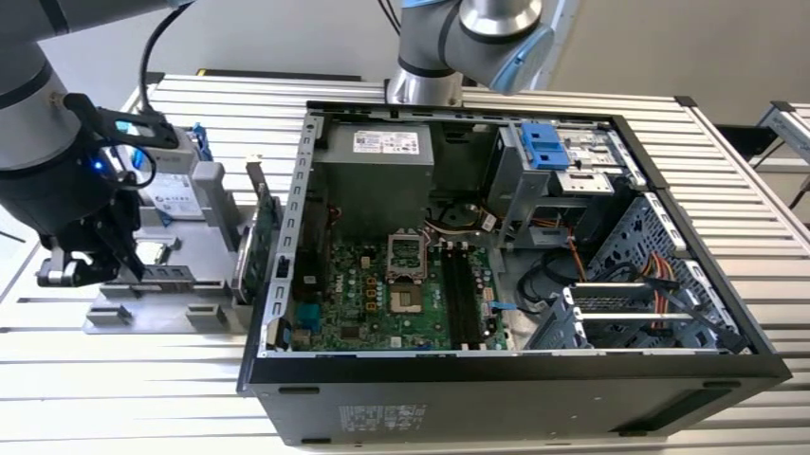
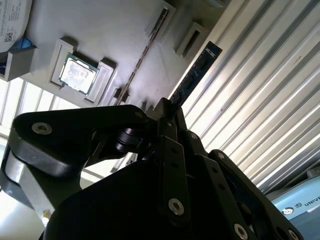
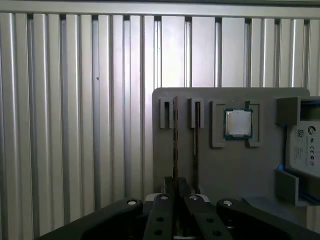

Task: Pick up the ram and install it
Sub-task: 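Pick up the ram and move it above insertion slot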

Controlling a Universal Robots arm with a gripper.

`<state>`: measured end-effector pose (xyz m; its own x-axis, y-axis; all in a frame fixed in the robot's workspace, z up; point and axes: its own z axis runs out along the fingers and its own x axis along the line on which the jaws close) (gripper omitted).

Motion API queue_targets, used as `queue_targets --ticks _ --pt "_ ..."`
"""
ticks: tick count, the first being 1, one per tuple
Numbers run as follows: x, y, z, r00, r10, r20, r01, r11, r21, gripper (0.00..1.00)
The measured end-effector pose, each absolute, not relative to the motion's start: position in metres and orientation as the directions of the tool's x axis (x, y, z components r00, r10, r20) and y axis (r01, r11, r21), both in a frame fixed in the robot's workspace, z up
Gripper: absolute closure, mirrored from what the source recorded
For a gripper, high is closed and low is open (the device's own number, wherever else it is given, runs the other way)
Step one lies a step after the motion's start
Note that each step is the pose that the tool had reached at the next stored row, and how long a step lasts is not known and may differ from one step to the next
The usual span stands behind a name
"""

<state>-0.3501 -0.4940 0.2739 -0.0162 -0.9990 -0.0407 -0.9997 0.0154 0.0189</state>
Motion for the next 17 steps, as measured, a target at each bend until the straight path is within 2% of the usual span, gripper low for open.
queue_targets --ticks 17 --pt "-0.350 -0.494 0.291 -0.032 -0.999 -0.042 -0.999 0.031 0.019 1.00"
